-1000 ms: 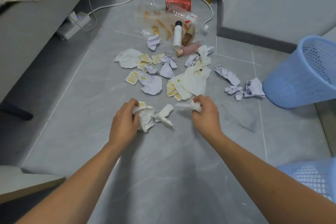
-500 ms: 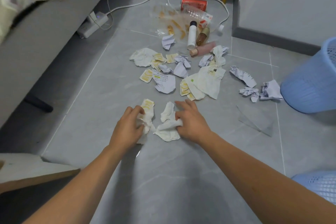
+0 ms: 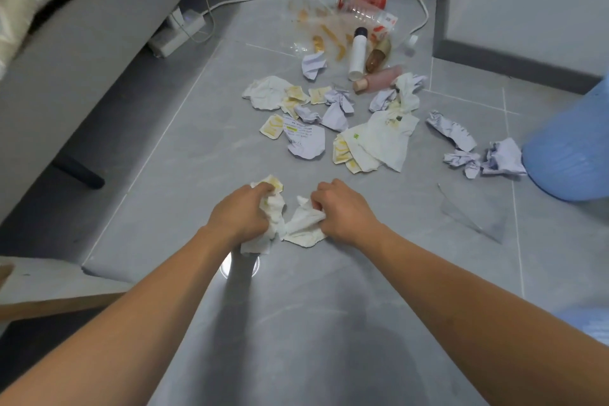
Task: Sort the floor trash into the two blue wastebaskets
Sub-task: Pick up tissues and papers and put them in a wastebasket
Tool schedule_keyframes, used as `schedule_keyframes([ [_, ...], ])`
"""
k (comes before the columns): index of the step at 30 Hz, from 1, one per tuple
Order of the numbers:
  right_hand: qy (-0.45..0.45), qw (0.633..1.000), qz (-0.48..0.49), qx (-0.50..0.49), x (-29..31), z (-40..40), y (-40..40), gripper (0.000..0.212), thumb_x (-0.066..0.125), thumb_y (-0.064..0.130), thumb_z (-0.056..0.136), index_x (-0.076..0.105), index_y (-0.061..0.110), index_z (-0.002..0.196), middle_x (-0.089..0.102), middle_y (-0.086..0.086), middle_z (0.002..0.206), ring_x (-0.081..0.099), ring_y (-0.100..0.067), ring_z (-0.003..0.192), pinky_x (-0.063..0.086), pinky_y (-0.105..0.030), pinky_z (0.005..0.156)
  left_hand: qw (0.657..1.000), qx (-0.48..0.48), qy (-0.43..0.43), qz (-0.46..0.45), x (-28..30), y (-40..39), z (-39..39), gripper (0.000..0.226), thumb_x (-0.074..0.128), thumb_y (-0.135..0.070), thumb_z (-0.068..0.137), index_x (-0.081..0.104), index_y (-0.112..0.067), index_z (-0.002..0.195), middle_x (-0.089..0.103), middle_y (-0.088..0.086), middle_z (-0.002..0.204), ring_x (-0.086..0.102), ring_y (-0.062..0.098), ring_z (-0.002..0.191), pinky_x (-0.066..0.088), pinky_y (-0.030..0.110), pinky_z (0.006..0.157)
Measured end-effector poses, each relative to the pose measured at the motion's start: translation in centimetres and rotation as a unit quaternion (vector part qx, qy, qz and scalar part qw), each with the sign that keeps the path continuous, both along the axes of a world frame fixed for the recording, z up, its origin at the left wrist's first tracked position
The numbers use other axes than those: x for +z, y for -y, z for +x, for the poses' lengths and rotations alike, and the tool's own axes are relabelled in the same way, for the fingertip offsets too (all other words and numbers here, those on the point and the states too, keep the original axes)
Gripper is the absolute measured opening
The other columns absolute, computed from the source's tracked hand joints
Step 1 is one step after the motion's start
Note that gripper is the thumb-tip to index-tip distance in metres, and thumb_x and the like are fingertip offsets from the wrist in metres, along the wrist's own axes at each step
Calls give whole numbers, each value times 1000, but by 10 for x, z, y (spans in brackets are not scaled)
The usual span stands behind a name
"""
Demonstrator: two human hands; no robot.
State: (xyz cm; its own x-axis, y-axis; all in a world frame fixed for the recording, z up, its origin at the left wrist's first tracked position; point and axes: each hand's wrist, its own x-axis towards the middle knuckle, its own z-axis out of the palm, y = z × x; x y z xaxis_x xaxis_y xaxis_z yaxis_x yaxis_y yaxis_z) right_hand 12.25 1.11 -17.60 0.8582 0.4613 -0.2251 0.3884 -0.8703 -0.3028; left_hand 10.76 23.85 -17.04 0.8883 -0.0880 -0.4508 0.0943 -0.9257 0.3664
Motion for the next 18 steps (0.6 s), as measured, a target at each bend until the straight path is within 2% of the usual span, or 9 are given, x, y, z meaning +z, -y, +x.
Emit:
schedule_keyframes([
  [4, -2, 994, 20, -110, 4, -2, 23, 13, 59, 10, 78, 54, 16, 88, 57, -1, 91, 56, -30, 86, 44, -38, 62, 995, 40, 89, -36, -8, -6, -12, 34, 59, -12, 85, 64, -21, 119, 38, 3, 116, 59, 30, 83, 54, 42, 74],
  [6, -9, 985, 52, -165, 6, -2, 33, 16, 60, 10, 78, 52, 17, 91, 60, -2, 90, 56, -32, 82, 48, -41, 65, 992, 36, 113, -46, -9, -8, -16, 24, 63, -15, 85, 68, -18, 109, 39, 1, 120, 60, 28, 84, 54, 41, 71],
  [8, -17, 976, 69, -204, 8, -2, 43, 24, 61, 8, 78, 49, 21, 94, 61, -2, 89, 57, -33, 81, 50, -42, 68, 991, 26, 122, -42, -9, -8, -17, 16, 63, -18, 87, 68, -17, 102, 47, -1, 114, 59, 25, 86, 48, 36, 67],
  [11, -25, 967, 89, -237, 9, -2, 53, 39, 64, 12, 79, 44, 30, 108, 62, -2, 93, 58, -31, 82, 51, -41, 69, 990, 35, 131, -40, -7, -8, -17, 9, 61, -17, 87, 65, -16, 94, 52, -3, 96, 55, 23, 81, 37, 32, 61],
  [14, -42, 951, 149, -267, 12, -6, 55, 52, 69, 16, 81, 48, 35, 125, 64, -2, 100, 58, -26, 86, 50, -36, 73, 987, 56, 138, -67, 0, -10, -14, 3, 60, -16, 84, 61, -17, 87, 54, -1, 86, 57, 27, 80, 39, 34, 62],
  [16, -72, 941, 180, -277, 16, -10, 53, 51, 72, 18, 81, 53, 34, 126, 66, -1, 102, 61, -24, 90, 51, -34, 78, 982, 79, 147, -94, 8, -14, -10, 6, 61, -13, 83, 61, -18, 85, 58, 1, 84, 58, 27, 80, 43, 37, 65],
  [18, -86, 941, 182, -272, 25, -15, 53, 40, 73, 17, 80, 62, 28, 118, 68, 1, 100, 64, -23, 92, 50, -31, 76, 972, 100, 155, -143, 21, -17, -7, 11, 63, -10, 80, 62, -20, 83, 62, 0, 84, 60, 25, 81, 46, 38, 69],
])
